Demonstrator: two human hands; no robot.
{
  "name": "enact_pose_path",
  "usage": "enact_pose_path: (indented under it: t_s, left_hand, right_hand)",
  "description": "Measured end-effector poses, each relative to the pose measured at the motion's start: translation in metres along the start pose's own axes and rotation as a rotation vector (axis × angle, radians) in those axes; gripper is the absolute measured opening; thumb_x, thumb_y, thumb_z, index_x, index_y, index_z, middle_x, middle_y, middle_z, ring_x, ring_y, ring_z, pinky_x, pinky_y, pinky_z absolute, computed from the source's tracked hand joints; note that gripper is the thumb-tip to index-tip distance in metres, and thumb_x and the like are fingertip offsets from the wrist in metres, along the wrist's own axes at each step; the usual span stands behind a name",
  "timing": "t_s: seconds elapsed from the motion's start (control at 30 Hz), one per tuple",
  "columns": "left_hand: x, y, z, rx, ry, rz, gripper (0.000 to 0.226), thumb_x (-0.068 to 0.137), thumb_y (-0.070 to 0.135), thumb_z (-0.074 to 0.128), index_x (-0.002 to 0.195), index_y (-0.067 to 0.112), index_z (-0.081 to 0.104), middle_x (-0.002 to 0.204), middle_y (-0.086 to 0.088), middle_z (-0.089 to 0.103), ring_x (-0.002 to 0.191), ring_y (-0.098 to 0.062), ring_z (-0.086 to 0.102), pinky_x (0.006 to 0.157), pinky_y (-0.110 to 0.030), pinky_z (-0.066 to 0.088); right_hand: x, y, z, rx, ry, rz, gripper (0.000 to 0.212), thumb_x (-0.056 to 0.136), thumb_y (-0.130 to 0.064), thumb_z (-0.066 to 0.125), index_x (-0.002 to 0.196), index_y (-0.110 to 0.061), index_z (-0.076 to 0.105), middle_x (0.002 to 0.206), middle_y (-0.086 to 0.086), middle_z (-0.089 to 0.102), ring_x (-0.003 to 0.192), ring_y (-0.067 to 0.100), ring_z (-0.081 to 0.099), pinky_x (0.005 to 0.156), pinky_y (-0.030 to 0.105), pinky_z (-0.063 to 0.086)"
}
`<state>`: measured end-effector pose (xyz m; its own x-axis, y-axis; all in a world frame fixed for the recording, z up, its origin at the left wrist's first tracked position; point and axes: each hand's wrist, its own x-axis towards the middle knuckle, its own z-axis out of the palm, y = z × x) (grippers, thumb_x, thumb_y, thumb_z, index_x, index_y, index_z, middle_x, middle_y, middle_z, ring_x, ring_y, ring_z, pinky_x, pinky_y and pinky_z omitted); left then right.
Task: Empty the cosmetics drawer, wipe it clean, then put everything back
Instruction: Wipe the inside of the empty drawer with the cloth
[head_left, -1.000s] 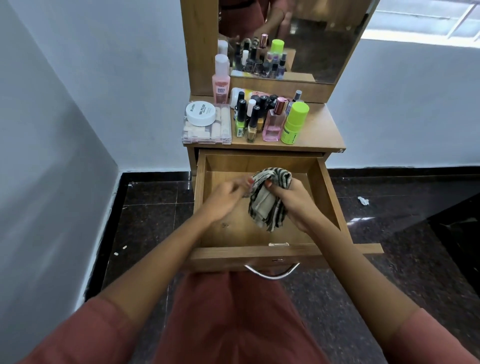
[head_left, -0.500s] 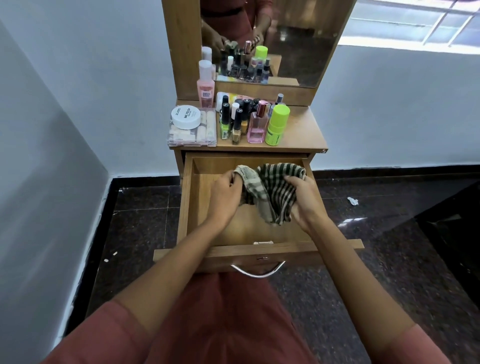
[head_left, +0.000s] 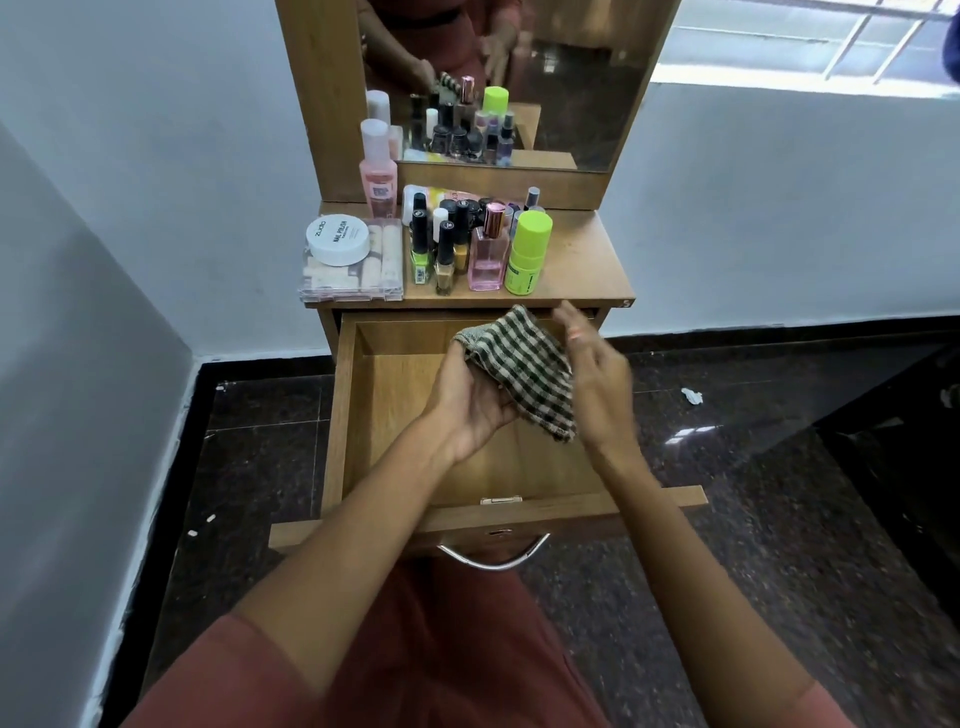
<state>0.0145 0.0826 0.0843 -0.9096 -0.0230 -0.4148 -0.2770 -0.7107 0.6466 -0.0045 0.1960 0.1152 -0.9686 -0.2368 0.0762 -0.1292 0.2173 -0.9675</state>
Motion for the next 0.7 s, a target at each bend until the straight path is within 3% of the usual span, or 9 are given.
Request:
enact_pose_path:
  t_s: [0.07,0.13,0.23,0.37,0.43,0.5,0.57,0.63,0.7]
  left_hand:
    - [0.003,0.005,0.004,0.000,-0.029,-0.010,0.053,0.096,0.045,0.016,0.107,0.014,0.057,0.101,-0.008,0.065,0.092,-0.019,0.059,0.078,-0.034,0.050]
    - [0.006,0.010,0.013,0.023,-0.059,-0.029,0.053,0.096,0.045,0.016,0.104,0.014,0.058,0.099,-0.008,0.065,0.090,-0.019,0.060,0.075,-0.033,0.050]
    - [0.013,0.015,0.026,0.081,-0.094,-0.078,0.052,0.095,0.044,0.017,0.097,0.014,0.059,0.091,-0.006,0.063,0.083,-0.017,0.059,0.072,-0.029,0.049]
    - [0.022,0.015,0.044,0.100,-0.067,-0.137,0.042,0.095,0.038,0.024,0.100,0.010,0.054,0.085,-0.006,0.054,0.078,-0.016,0.051,0.076,-0.029,0.046]
    - [0.026,0.014,0.055,0.093,-0.051,-0.104,0.039,0.095,0.033,0.029,0.115,0.006,0.049,0.085,-0.005,0.054,0.076,-0.013,0.050,0.073,-0.026,0.046]
    - [0.031,0.012,0.065,0.189,-0.061,-0.021,0.040,0.095,0.024,0.040,0.130,0.006,0.038,0.092,-0.003,0.054,0.080,-0.012,0.051,0.076,-0.029,0.047]
    - [0.037,0.010,0.073,0.416,-0.086,0.091,0.061,0.090,0.012,0.052,0.141,0.017,0.020,0.108,0.000,0.051,0.087,-0.011,0.052,0.082,-0.039,0.050]
    - [0.043,0.009,0.079,0.651,-0.061,0.251,0.083,0.084,-0.001,0.057,0.145,0.024,0.005,0.125,0.001,0.039,0.097,-0.009,0.046,0.080,-0.029,0.050]
    - [0.053,0.011,0.084,0.780,-0.009,0.416,0.077,0.082,-0.010,0.053,0.143,0.018,0.015,0.131,-0.003,0.034,0.107,-0.008,0.038,0.085,-0.020,0.045]
  right_hand:
    - [0.015,0.006,-0.019,-0.068,0.104,0.025,0.034,0.095,-0.019,0.044,0.128,-0.012,0.051,0.131,0.003,0.054,0.120,0.011,0.050,0.104,0.030,0.042]
    - [0.023,0.011,-0.032,-0.050,-0.027,0.098,0.034,0.092,-0.021,0.052,0.124,-0.012,0.053,0.112,-0.001,0.063,0.099,0.003,0.059,0.085,0.016,0.050]
    - [0.030,0.021,-0.046,-0.061,-0.144,0.134,0.028,0.090,-0.024,0.055,0.110,-0.006,0.062,0.086,-0.008,0.066,0.070,-0.007,0.063,0.062,0.006,0.050]
    - [0.044,0.031,-0.054,-0.087,0.013,0.069,0.020,0.090,-0.015,0.056,0.102,-0.001,0.062,0.077,-0.005,0.062,0.057,-0.011,0.059,0.054,0.005,0.047]
    - [0.055,0.034,-0.053,-0.101,0.091,0.057,0.022,0.091,-0.014,0.054,0.104,0.002,0.059,0.077,-0.005,0.061,0.058,-0.010,0.058,0.053,0.005,0.045]
    - [0.069,0.035,-0.052,-0.080,0.151,0.071,0.028,0.094,-0.016,0.049,0.113,0.003,0.052,0.088,0.001,0.062,0.073,0.002,0.060,0.053,0.004,0.046]
    - [0.087,0.036,-0.052,-0.091,0.199,0.078,0.033,0.096,-0.019,0.045,0.119,0.004,0.044,0.105,0.011,0.058,0.091,0.014,0.057,0.057,0.004,0.046]
    - [0.106,0.036,-0.051,-0.120,0.215,0.075,0.035,0.096,-0.019,0.043,0.123,0.003,0.038,0.118,0.016,0.054,0.103,0.019,0.055,0.071,0.013,0.047]
    - [0.125,0.035,-0.050,-0.147,0.207,0.058,0.034,0.096,-0.013,0.042,0.126,0.001,0.032,0.123,0.017,0.052,0.106,0.019,0.053,0.074,0.014,0.044]
